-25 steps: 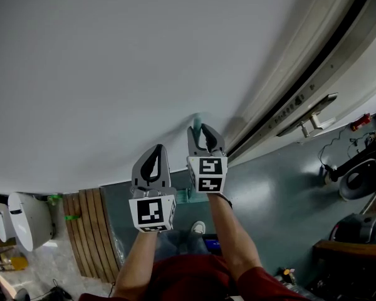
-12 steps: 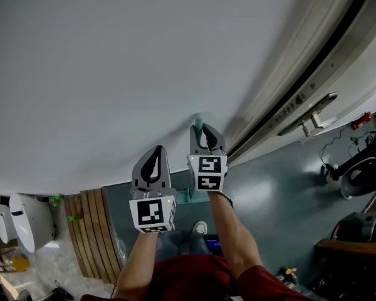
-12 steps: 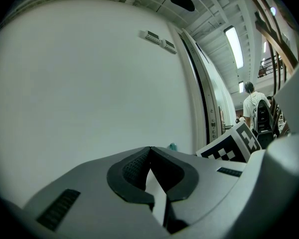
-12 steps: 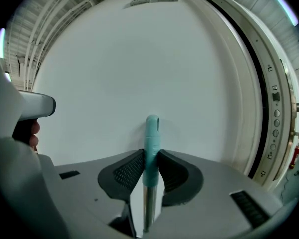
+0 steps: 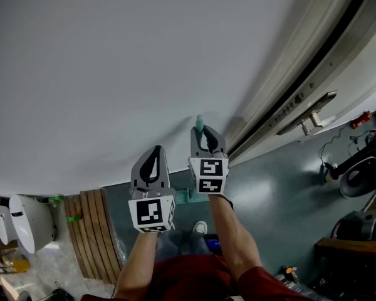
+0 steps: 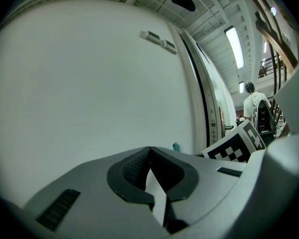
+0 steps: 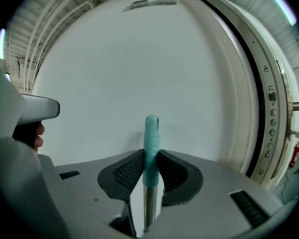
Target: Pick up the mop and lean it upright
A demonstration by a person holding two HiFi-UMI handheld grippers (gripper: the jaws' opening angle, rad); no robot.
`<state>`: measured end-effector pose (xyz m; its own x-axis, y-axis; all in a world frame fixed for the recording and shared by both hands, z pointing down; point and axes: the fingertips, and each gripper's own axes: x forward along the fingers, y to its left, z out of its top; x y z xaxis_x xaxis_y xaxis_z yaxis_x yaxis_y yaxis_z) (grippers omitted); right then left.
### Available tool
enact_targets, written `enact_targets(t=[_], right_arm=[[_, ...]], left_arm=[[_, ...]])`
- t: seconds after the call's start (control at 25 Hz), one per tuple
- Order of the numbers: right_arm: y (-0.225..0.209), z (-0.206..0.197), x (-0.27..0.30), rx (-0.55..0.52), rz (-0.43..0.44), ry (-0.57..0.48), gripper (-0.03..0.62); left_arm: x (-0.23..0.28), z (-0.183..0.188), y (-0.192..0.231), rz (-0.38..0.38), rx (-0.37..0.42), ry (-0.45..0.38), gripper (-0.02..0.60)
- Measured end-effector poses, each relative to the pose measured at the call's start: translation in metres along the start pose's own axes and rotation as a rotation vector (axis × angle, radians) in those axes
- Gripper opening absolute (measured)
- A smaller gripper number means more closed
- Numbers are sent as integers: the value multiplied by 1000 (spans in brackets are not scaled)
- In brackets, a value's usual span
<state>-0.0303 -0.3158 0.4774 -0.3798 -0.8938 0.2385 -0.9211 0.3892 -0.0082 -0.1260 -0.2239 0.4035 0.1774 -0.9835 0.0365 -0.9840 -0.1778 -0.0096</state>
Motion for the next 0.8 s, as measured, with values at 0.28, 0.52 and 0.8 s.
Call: enact_targets(t=[0.28,0.52,0.8], right_arm=[[7,-2,-30,4,-3,-9,104],[11,0,-62,15,-16,-48,104],[19,-5,-107,7,-21,-74,104]], left_arm=[[-5,1,-5,-10,-3,-7,14],[-9,-4,-8,-14,-1,-2,14],[-15,-12,-9,-16,8,11,14]])
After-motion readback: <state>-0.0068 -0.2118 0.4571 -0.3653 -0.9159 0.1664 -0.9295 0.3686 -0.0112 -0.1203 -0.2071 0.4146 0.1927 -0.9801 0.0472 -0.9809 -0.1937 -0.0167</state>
